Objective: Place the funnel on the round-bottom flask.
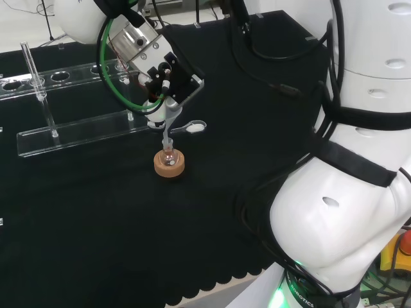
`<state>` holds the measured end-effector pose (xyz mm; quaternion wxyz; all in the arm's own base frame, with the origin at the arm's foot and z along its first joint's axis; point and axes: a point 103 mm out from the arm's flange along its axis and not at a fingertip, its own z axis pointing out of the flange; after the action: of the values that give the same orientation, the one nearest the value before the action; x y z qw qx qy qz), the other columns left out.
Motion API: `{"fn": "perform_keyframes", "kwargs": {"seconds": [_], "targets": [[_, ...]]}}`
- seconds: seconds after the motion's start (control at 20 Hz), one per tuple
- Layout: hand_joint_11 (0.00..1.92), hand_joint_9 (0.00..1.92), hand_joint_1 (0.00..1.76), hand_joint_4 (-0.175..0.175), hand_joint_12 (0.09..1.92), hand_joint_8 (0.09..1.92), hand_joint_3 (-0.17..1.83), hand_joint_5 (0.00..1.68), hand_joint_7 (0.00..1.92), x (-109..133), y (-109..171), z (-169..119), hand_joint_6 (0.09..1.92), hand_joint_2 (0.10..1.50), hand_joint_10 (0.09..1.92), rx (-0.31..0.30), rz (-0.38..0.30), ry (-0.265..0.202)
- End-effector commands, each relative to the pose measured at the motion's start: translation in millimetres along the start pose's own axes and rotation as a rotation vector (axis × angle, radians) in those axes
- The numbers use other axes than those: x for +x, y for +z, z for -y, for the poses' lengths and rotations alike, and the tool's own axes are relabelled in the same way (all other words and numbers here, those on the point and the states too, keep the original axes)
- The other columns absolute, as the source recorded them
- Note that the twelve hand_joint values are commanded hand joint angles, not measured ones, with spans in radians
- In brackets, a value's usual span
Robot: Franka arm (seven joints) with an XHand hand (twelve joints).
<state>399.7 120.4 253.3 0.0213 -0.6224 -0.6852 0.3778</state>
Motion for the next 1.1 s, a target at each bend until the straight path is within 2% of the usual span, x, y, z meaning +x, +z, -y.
{"fn": "perform_keyframes", "kwargs": {"seconds": [0.05,0.35,1.1], "targets": [[0.66,1.01,0.80,0.009,1.23,0.57,0.71,0.67,0.75,2.3,1.1,-2.6,0.74,0.73,0.37,0.008,0.018,0.009],[0.66,1.01,0.80,0.009,1.23,0.57,0.71,0.67,0.75,-1.3,8.4,-11.3,0.74,0.73,0.37,0.018,-0.001,-0.005],[0.66,1.01,0.80,0.009,1.23,0.57,0.71,0.67,0.75,7.9,13.5,-21.3,0.74,0.73,0.37,0.039,0.009,-0.007]]}}
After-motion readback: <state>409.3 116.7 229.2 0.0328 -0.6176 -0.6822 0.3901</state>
